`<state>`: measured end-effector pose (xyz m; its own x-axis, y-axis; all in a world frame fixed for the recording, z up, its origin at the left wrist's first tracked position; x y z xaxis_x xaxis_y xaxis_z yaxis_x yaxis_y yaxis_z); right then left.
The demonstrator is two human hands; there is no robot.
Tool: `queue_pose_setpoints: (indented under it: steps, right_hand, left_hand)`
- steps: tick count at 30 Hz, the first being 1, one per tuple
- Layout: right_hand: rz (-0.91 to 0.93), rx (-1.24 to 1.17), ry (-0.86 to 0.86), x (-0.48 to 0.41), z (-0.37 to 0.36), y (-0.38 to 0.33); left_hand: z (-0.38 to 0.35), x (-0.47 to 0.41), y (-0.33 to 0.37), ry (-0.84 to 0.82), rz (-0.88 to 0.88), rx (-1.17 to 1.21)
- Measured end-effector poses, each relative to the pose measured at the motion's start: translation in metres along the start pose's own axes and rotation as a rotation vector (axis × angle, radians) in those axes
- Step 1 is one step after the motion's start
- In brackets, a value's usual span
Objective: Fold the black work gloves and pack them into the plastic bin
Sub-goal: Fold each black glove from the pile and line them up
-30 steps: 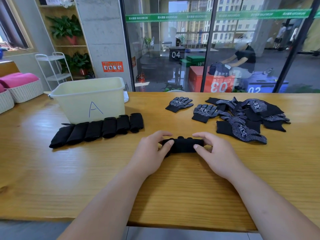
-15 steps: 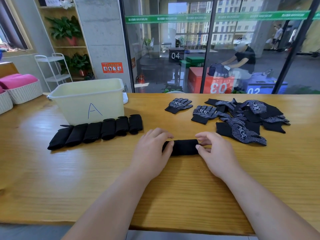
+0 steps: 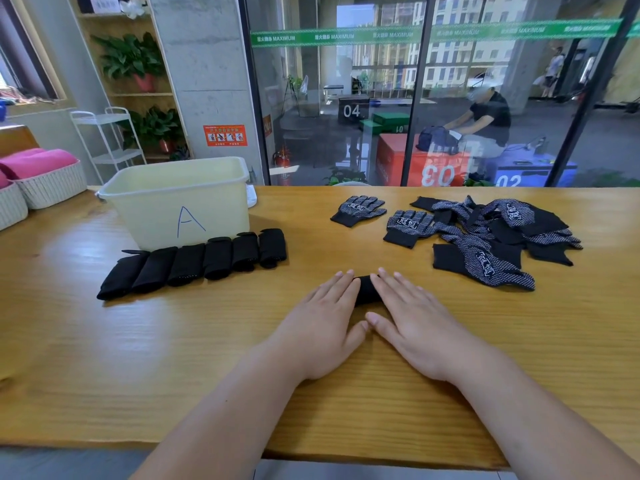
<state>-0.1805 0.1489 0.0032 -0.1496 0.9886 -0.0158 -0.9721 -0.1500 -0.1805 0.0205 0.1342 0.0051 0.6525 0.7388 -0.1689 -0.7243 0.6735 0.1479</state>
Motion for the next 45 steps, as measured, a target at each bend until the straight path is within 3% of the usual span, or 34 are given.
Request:
queue_pose_setpoints:
  steps: [8,13,20,32,37,45]
  right_hand:
    - [-0.02,0.003,-0.019,-0.003,-0.001,0.002]
    - [0.034,-0.181,0.215,-0.004,0.003,0.009]
    - [0.053,-0.399,0.263,0.001,0.011,0.01]
    - [0.167,-0.327,0.18,0.001,0.014,-0.021]
    - [0.141,-0.217,0.007,-0.011,0.006,-0.05]
    - [0.173,-0.219,0.01,-0.023,-0.01,-0.112]
  left_hand:
    - [-0.005,-0.003,-0.006,-0.056,-0.009,0.052]
    - [-0.003,-0.002,-0.014,0.158,0.004,0.127]
    - [0.004,0.001,-0.024,0.31,0.104,0.078]
    - [0.024,0.032,-0.046,0.342,0.228,0.268]
    - [0.035,0.068,-0.07,0.292,0.281,0.208]
    - [0.051,0.124,-0.11,0.31,0.361,0.12]
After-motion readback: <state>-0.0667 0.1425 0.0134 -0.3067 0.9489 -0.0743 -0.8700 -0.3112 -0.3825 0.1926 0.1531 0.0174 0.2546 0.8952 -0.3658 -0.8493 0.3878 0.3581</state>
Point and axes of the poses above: each hand's wrist, its own x-axis away from the middle knuckle, its own z-axis out of the back of the hand, y = z × x, the point moved 2 cm from there along -x, towards the middle knuckle, and after that the axes turned 7 degrees about -z, right-handed, at the moved point
